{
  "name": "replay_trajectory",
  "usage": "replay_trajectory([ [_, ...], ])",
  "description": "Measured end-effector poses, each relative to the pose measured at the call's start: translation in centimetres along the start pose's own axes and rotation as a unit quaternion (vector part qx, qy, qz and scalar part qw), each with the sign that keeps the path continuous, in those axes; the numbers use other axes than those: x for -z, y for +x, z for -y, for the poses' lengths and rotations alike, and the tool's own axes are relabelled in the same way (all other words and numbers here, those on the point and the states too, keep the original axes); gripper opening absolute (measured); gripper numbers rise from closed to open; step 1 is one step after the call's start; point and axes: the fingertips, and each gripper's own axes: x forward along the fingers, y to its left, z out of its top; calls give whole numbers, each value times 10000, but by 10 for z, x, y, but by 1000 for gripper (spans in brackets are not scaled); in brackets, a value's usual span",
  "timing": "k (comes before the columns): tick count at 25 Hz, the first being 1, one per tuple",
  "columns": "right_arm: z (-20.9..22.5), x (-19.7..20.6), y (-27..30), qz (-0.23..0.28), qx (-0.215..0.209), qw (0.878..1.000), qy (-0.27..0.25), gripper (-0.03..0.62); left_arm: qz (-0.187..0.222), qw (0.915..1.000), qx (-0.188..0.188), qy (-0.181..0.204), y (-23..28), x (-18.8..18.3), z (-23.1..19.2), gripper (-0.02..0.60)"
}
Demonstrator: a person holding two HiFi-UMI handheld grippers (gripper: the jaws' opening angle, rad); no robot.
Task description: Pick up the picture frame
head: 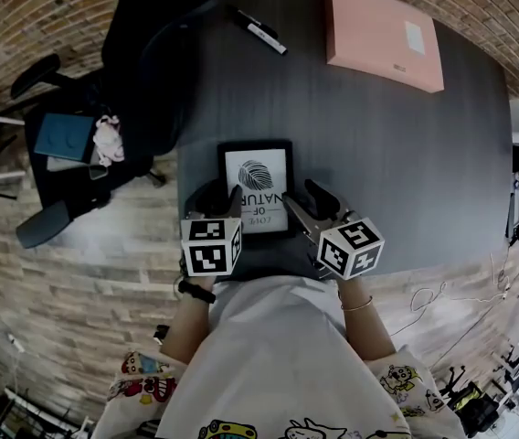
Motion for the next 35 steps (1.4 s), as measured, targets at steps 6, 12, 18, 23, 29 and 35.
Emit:
replay_trajectory([
  [6, 2, 0, 0, 6, 30, 10000, 58, 232, 39, 9993, -28, -367, -1, 0, -2, 146],
  [12, 4, 0, 0, 1, 79, 9999, 87, 232, 167, 9963, -29, -845, -2, -1, -8, 100],
  [18, 4, 1, 1, -29, -6, 9997, 237, 225, 223, 9930, 1, -1164, -4, -2, -12, 86],
  [23, 4, 4, 4, -114, -262, 9974, 663, 218, 202, 9908, 83, -1332, -4, -2, -14, 84],
  [29, 6, 7, 11, -293, -499, 9910, 1209, 216, 229, 9856, 323, -1643, -3, -4, -13, 83],
  [35, 7, 8, 15, -623, -825, 9823, 1561, 216, 202, 9849, 405, -1669, -2, -4, -10, 84],
])
